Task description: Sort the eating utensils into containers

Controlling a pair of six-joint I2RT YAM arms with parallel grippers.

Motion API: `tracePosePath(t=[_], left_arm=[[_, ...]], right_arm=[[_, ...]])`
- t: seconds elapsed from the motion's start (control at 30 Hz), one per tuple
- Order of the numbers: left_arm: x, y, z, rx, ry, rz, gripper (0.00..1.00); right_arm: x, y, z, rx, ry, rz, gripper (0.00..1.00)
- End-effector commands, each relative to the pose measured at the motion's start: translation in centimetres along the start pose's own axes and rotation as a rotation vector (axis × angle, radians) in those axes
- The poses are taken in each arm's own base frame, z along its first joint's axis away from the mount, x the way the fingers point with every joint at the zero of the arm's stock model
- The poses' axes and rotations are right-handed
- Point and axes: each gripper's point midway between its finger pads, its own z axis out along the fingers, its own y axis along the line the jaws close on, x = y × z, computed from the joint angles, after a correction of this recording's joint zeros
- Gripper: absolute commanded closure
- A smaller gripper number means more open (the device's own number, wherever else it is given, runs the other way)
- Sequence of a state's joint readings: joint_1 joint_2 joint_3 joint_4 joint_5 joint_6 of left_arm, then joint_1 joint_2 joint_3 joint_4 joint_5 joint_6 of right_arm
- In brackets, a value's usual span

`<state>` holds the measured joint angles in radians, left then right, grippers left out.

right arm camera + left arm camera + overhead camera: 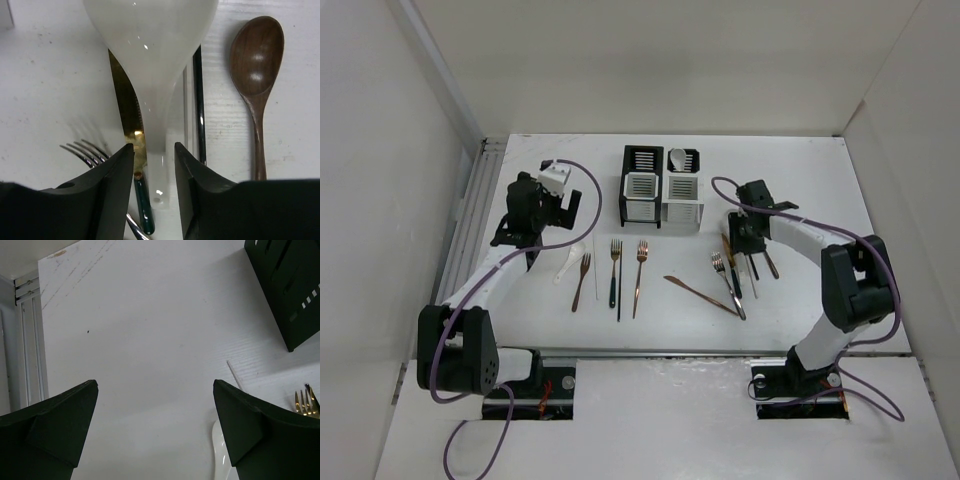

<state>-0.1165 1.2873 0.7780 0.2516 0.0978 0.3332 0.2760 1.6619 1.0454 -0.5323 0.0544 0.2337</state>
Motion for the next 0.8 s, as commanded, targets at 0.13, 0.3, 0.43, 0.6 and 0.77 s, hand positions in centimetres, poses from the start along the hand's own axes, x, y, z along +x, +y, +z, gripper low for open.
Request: tracePosePath(t=[0.13,0.3,0.43,0.6,0.77], left_arm=[[-0.5,0.3,-0.9,-0.007,-0.022,0.063,0.00],[-0.2,-0.2,-0.9,0.004,-0.016,0.066,0.00],[0.2,-0.3,-1.1,0.007,-0.007,0.065,0.00],[0.1,-0.4,-1.1,0.016,-0.009,0.065,0.00],[0.2,-0.4,-0.9,0.016,-0.009,0.065,0.00]], right_arm=[[-1.9,0.8,1.9,-0.016,-0.020,-0.030,0.62],[-2.4,0.5,2.2,0.006,-0.017,-0.039,0.83],[-3.0,0.2,1.2,0.020,-0.046,-0.037,1.00],[-5.1,0.3,-2.0,0.028,-0.136,-0.056,1.00],[-9.9,1.0,-7.9,0.022,-0.373,0.000,1.00]])
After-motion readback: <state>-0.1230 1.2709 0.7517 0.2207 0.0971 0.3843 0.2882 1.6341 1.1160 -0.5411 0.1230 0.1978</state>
